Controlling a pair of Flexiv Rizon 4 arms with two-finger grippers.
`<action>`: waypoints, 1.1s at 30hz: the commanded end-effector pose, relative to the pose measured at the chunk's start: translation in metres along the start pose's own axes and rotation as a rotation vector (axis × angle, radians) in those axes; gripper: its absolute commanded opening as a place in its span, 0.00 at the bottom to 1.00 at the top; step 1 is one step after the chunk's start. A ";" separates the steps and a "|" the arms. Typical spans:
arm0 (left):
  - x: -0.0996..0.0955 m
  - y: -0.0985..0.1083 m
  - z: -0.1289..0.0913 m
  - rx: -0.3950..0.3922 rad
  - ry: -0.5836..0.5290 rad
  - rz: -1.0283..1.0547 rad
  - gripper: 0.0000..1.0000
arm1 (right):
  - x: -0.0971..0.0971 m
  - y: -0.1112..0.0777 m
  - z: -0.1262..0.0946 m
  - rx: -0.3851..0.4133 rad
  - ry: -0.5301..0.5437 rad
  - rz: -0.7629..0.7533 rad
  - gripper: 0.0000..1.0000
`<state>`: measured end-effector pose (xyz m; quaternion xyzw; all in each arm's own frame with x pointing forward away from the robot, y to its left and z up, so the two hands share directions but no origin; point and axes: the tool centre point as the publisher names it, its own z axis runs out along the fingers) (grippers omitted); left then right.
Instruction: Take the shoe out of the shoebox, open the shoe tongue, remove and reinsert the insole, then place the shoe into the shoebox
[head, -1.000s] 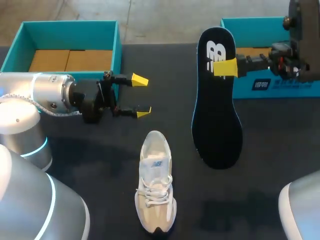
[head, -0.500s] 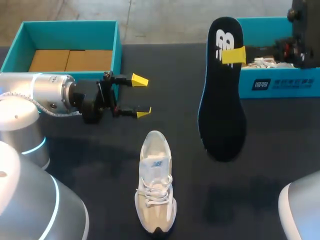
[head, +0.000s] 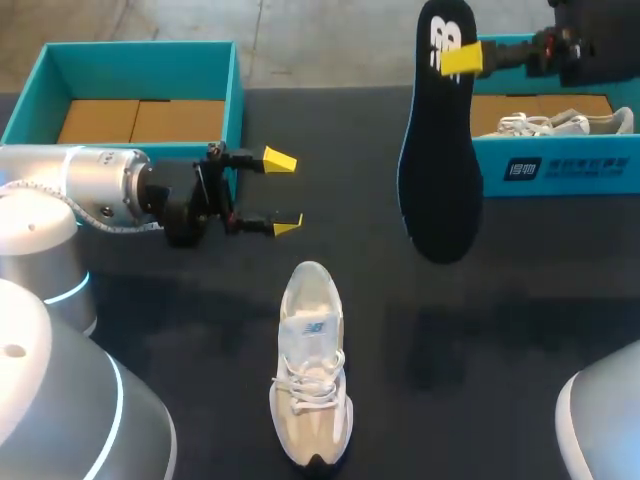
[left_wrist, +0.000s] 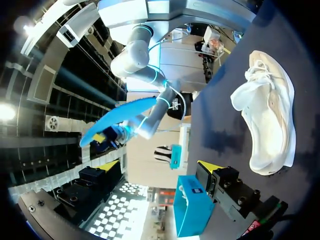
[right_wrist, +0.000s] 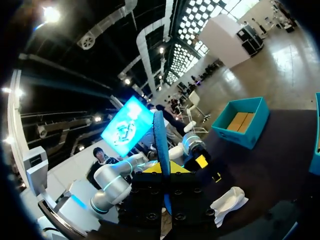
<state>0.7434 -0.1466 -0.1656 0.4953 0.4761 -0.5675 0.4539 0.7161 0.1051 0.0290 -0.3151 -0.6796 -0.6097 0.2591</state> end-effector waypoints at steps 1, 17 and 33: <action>0.001 0.000 0.001 -0.002 -0.001 0.002 1.00 | -0.022 0.041 -0.006 0.137 0.010 0.039 0.00; 0.001 0.000 0.001 -0.002 -0.001 0.002 1.00 | -0.026 0.043 -0.008 0.146 0.012 0.057 0.00; 0.001 0.000 0.001 -0.002 -0.001 0.002 1.00 | -0.073 0.020 -0.003 0.117 0.088 0.262 0.00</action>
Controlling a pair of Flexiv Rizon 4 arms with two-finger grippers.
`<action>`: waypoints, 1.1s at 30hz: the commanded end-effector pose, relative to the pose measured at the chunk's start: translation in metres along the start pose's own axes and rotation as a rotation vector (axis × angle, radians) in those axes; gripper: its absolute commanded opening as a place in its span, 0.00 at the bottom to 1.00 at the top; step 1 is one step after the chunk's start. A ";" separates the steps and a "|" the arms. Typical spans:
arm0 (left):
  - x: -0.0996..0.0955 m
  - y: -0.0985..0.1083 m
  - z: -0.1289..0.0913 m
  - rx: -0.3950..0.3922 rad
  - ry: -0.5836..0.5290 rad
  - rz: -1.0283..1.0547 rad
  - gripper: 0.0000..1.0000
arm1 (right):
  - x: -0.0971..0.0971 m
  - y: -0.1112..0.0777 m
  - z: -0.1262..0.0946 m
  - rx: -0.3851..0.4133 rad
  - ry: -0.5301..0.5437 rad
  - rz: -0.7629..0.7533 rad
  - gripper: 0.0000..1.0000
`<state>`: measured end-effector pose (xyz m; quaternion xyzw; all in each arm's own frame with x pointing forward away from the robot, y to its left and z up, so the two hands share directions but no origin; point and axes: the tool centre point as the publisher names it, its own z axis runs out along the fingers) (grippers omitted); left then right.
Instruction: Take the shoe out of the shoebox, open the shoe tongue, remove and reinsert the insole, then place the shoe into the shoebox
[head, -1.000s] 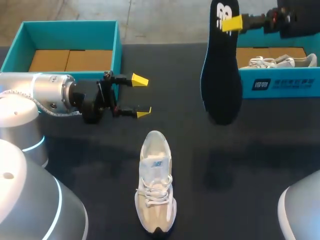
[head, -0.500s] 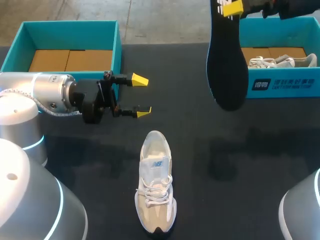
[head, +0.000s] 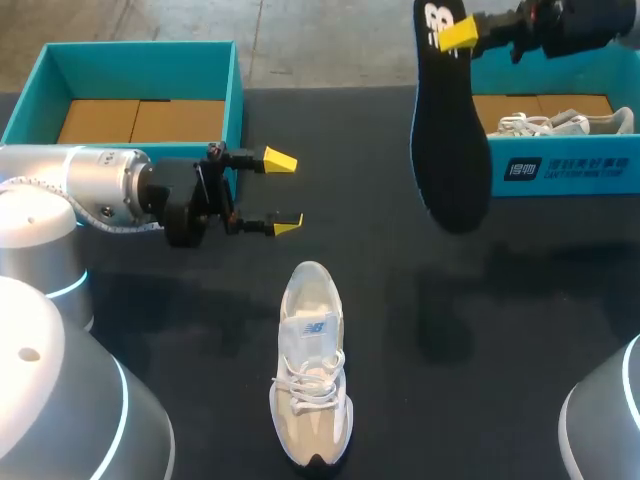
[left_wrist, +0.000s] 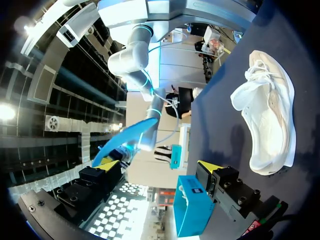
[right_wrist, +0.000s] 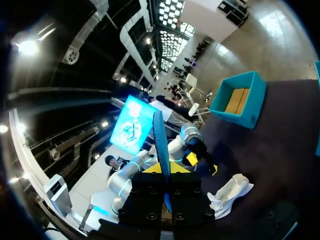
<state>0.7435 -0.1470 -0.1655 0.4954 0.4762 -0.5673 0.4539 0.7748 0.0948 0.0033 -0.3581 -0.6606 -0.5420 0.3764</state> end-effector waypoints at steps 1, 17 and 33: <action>0.001 0.000 0.001 -0.002 -0.001 0.002 1.00 | -0.019 -0.002 0.001 -0.007 0.013 0.011 0.00; 0.001 0.000 0.001 -0.002 -0.001 0.002 1.00 | -0.031 -0.003 0.003 -0.022 0.054 0.058 0.00; 0.001 0.000 0.001 -0.002 -0.001 0.002 1.00 | -0.066 -0.007 0.011 -0.002 0.062 0.154 0.00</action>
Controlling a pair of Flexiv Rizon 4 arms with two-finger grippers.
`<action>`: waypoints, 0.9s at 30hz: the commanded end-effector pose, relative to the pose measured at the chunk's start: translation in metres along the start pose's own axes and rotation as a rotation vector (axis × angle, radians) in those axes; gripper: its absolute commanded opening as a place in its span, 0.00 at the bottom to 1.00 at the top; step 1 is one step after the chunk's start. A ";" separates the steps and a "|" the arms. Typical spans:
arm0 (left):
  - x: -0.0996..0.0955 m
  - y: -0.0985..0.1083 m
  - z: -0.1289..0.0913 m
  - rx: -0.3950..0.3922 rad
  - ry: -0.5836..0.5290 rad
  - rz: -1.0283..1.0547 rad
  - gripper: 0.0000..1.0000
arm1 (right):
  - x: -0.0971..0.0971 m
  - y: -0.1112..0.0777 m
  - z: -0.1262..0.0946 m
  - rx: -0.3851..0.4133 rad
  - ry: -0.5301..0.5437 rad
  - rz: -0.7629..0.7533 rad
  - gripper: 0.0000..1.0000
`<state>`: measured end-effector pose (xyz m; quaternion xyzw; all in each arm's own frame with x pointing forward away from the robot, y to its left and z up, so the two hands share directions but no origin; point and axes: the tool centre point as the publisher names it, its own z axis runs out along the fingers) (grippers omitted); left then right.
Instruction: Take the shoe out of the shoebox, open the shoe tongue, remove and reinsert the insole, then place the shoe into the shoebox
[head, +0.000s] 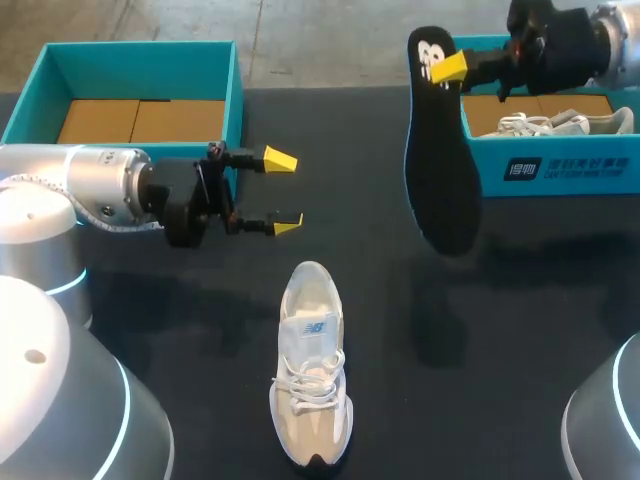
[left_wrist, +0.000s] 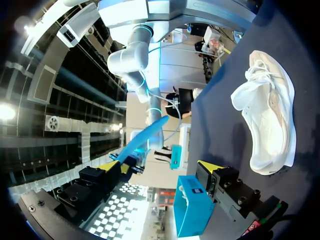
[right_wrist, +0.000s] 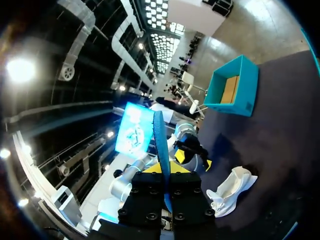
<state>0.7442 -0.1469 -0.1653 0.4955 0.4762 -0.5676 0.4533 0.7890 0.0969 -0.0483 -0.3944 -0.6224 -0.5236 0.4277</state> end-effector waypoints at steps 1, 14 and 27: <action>0.001 -0.001 0.001 -0.003 -0.002 0.003 1.00 | -0.020 0.005 0.003 0.000 0.027 0.018 0.00; 0.001 -0.001 0.001 -0.003 -0.002 0.003 1.00 | -0.065 0.010 0.017 -0.041 0.045 0.120 0.00; 0.001 -0.001 0.001 -0.003 -0.002 0.003 1.00 | -0.065 0.010 0.017 -0.041 0.045 0.120 0.00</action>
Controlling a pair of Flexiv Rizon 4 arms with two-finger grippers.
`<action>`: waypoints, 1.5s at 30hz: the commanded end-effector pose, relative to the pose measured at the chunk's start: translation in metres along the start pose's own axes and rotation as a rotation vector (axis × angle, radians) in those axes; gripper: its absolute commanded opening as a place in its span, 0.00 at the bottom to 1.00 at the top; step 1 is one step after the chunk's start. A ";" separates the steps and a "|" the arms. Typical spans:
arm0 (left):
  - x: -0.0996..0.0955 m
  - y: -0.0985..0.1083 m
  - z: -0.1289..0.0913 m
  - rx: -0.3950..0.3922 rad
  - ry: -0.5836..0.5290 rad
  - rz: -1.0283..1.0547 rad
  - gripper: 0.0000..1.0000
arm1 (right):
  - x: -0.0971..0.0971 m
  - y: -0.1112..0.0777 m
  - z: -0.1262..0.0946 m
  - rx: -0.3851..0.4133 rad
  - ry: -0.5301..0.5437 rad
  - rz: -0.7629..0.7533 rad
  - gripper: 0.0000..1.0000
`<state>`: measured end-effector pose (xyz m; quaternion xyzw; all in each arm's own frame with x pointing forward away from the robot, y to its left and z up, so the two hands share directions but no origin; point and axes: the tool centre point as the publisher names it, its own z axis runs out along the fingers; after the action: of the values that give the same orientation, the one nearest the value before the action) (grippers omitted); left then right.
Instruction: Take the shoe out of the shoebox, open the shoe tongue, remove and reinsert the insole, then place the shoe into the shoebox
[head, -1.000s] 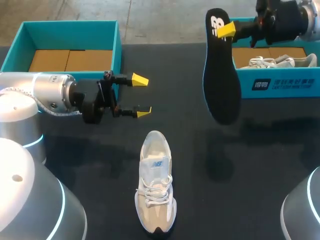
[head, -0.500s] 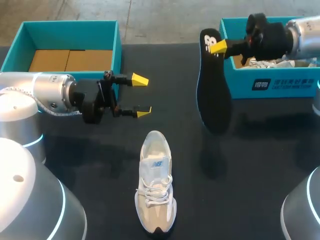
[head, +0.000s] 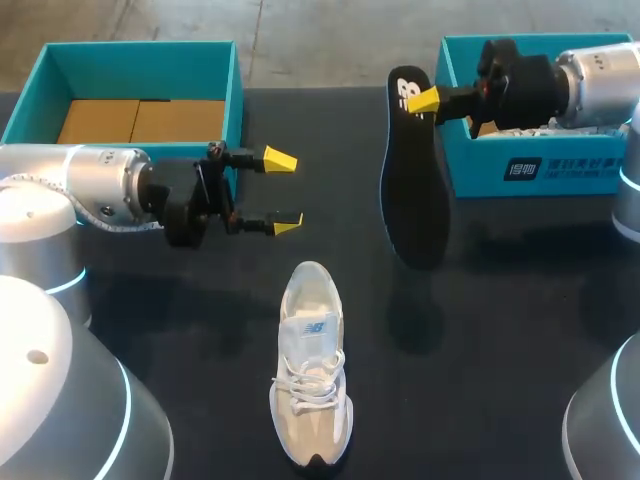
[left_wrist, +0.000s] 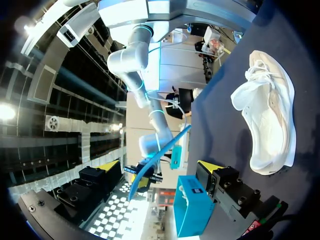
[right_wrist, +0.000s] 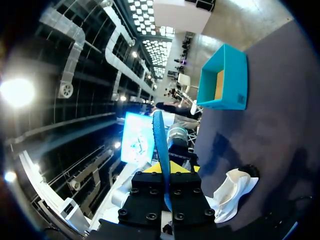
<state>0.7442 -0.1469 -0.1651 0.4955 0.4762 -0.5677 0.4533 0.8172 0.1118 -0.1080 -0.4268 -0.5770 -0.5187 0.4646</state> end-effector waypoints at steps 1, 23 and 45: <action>0.001 -0.001 0.001 -0.003 -0.002 0.002 1.00 | 0.000 0.000 0.001 -0.001 -0.002 0.001 0.00; 0.001 -0.001 0.001 -0.003 -0.002 0.002 1.00 | -0.017 0.025 0.038 -0.003 0.024 0.190 0.00; 0.001 -0.001 0.001 -0.003 -0.002 0.002 1.00 | -0.014 0.024 0.036 -0.034 0.012 0.235 0.00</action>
<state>0.7437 -0.1465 -0.1648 0.4956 0.4765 -0.5673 0.4533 0.8412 0.1500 -0.1181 -0.4950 -0.5115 -0.4732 0.5190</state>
